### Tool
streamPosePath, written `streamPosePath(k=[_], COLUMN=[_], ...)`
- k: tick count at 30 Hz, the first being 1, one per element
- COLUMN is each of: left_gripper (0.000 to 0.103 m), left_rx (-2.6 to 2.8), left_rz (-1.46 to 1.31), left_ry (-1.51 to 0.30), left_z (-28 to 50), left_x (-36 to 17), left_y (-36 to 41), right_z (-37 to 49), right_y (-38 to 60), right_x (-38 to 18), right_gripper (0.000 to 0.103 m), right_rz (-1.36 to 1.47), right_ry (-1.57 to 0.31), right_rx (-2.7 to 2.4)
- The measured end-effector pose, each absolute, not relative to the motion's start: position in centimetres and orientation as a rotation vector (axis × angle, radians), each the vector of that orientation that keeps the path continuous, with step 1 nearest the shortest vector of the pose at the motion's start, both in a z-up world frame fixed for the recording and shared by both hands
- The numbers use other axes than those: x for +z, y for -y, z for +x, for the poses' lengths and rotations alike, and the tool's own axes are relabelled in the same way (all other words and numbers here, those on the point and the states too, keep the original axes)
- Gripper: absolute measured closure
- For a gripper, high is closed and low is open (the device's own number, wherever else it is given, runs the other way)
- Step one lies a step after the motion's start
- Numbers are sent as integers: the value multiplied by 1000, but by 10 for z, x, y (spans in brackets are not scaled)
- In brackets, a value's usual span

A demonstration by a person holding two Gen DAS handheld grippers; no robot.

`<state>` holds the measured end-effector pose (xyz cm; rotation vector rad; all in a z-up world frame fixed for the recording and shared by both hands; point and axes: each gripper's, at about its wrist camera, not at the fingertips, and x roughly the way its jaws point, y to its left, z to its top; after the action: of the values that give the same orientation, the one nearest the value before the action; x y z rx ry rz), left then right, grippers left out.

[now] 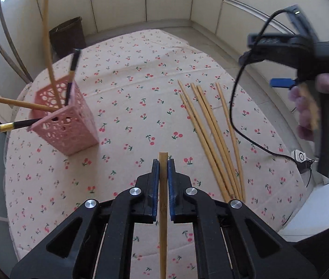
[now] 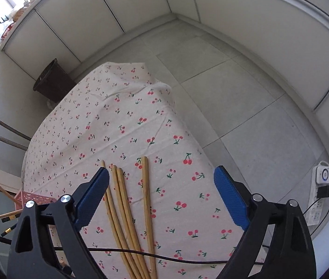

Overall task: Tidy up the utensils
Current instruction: 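Lift the chopstick with the left tool while the right tool grasps another chopstick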

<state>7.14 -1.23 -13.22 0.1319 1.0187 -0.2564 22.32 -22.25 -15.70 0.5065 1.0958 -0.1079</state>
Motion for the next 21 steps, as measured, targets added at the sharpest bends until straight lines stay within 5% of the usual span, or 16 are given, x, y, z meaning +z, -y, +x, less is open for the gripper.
streamPosePath(k=[5,19,20,21], left_gripper=[96,96,96,96], left_rx=[-275,-282,-279,-277], left_rz=[61,13,15,14], left_ry=[-925,-883,-880,-880], left_z=[43,31,29,29], left_x=[-99,-81,-79,-79], left_y=[-7,-26,-26,-27], right_z=[242,258,257,258], right_y=[204,169,167,166], right_x=[-181,-209,-210,-210], right_gripper=[53,54,60,80], right_rz=[427,328,304,281], right_ry=[-1158,-1221,-1211,-1207], right_rx=[-174,-154,-169,-177])
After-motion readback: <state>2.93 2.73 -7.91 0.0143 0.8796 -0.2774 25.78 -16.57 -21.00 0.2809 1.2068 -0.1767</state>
